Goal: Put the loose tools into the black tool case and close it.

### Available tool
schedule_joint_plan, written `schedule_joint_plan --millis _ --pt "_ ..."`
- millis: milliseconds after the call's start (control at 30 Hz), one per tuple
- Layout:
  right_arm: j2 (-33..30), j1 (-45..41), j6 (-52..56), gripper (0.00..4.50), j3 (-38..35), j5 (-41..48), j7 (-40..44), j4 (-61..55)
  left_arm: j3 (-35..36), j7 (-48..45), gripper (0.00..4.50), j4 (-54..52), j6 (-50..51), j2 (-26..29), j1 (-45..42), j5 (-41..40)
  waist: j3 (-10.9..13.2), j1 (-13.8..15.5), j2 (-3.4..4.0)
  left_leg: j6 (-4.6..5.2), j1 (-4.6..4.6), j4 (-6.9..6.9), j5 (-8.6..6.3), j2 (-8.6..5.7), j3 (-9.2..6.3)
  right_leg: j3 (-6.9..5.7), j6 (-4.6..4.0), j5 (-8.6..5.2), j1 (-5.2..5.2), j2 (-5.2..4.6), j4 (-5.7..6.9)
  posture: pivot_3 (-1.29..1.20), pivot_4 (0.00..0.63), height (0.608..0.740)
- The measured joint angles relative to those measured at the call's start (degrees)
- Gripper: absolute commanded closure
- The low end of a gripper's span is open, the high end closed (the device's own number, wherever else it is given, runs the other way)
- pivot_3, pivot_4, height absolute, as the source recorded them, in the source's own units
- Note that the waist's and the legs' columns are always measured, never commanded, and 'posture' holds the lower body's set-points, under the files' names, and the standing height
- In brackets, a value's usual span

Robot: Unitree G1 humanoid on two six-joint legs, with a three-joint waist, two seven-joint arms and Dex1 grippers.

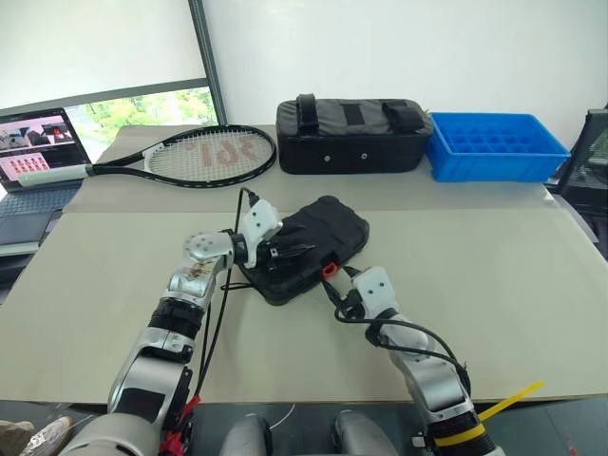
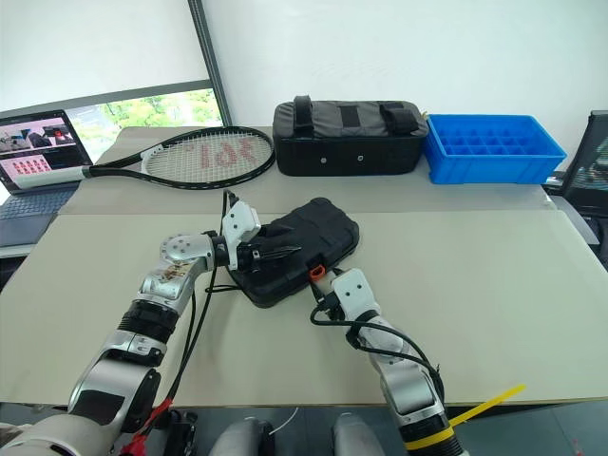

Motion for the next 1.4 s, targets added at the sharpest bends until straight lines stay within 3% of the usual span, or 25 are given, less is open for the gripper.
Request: schedule_joint_plan --millis 300,633,733,833,1400 --pt "-2.6 -3.7 -0.8 1.57 -1.1 2.1 7.1 4.1 0.0 0.1 2.0 0.0 0.0 0.3 0.1 0.0 0.0 -0.2 0.0 0.0 0.06 0.0 0.0 0.0 0.01 0.01 -0.01 0.0 0.04 0.01 0.01 0.0 0.15 0.707" --pt "-1.6 -6.5 -0.5 1.57 -1.1 2.1 8.7 7.8 0.1 0.5 2.0 -0.5 0.1 0.6 0.5 0.0 0.0 -0.9 0.0 0.0 0.09 0.01 0.0 0.01 0.0 0.01 -0.01 0.01 0.07 0.01 0.06 0.0 0.15 0.707" --pt "-1.5 -6.7 -0.5 2.25 -1.1 2.1 8.9 8.0 0.1 0.6 2.0 -0.6 0.1 0.6 0.5 0.0 0.0 -0.9 0.0 0.0 0.09 0.01 0.0 0.01 0.0 0.01 -0.01 0.01 0.07 0.0 0.06 0.0 0.15 0.707" --pt "-1.4 -6.7 -0.5 3.21 -0.8 2.0 9.2 8.1 0.1 0.8 2.0 -1.0 0.2 0.7 0.7 0.0 0.0 -0.9 0.0 0.0 0.08 0.01 0.0 0.01 0.0 0.01 -0.01 0.01 0.06 0.0 0.05 0.0 0.15 0.707" --pt "-2.8 -4.8 -0.5 3.24 -1.1 1.5 9.3 3.9 -0.2 0.7 2.0 -0.8 -0.1 0.5 0.9 0.0 0.0 -0.9 0.01 0.0 0.08 0.0 0.0 0.01 0.0 0.01 -0.01 0.01 0.07 0.0 0.04 0.0 0.15 0.707"
